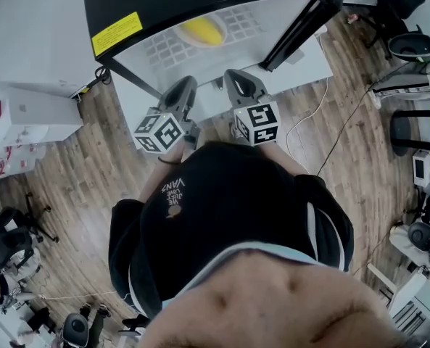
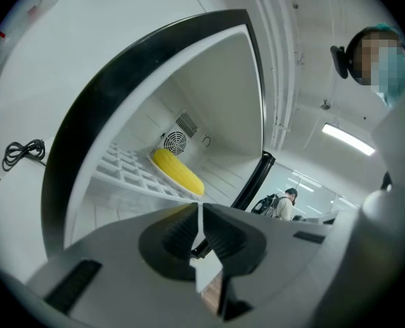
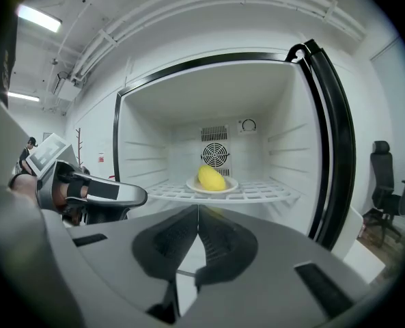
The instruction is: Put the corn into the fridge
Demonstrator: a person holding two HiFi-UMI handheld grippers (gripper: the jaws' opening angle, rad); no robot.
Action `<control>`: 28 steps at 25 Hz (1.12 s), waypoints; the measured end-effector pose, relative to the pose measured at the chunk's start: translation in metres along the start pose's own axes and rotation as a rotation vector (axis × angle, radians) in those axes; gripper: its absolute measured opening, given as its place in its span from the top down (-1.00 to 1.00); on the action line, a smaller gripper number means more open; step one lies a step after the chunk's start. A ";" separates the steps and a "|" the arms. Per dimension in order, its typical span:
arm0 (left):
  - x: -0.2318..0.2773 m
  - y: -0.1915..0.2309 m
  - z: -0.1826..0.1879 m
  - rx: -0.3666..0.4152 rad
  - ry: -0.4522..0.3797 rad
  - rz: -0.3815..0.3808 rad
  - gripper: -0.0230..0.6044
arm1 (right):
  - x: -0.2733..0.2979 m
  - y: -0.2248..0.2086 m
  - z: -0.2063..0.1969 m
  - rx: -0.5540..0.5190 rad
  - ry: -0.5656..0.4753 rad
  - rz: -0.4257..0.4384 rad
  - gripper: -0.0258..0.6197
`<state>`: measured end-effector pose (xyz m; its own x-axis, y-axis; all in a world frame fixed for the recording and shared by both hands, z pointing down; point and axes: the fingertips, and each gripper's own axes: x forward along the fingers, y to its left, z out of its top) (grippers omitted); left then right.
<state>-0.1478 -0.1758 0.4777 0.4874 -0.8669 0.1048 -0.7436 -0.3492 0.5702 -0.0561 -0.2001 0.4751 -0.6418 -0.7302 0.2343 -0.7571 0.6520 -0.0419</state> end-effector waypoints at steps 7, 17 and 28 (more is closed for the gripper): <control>-0.010 -0.003 -0.003 0.034 0.009 -0.017 0.82 | -0.009 0.011 -0.004 0.000 0.001 -0.010 0.88; -0.023 -0.006 -0.005 0.052 0.006 -0.029 0.82 | -0.021 0.020 -0.005 0.002 -0.009 -0.020 0.88; -0.022 -0.028 -0.014 0.063 -0.017 -0.008 0.82 | -0.041 0.011 -0.002 -0.008 -0.017 0.016 0.88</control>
<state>-0.1308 -0.1422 0.4707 0.4859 -0.8697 0.0867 -0.7674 -0.3770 0.5187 -0.0376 -0.1626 0.4671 -0.6557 -0.7230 0.2175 -0.7458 0.6651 -0.0377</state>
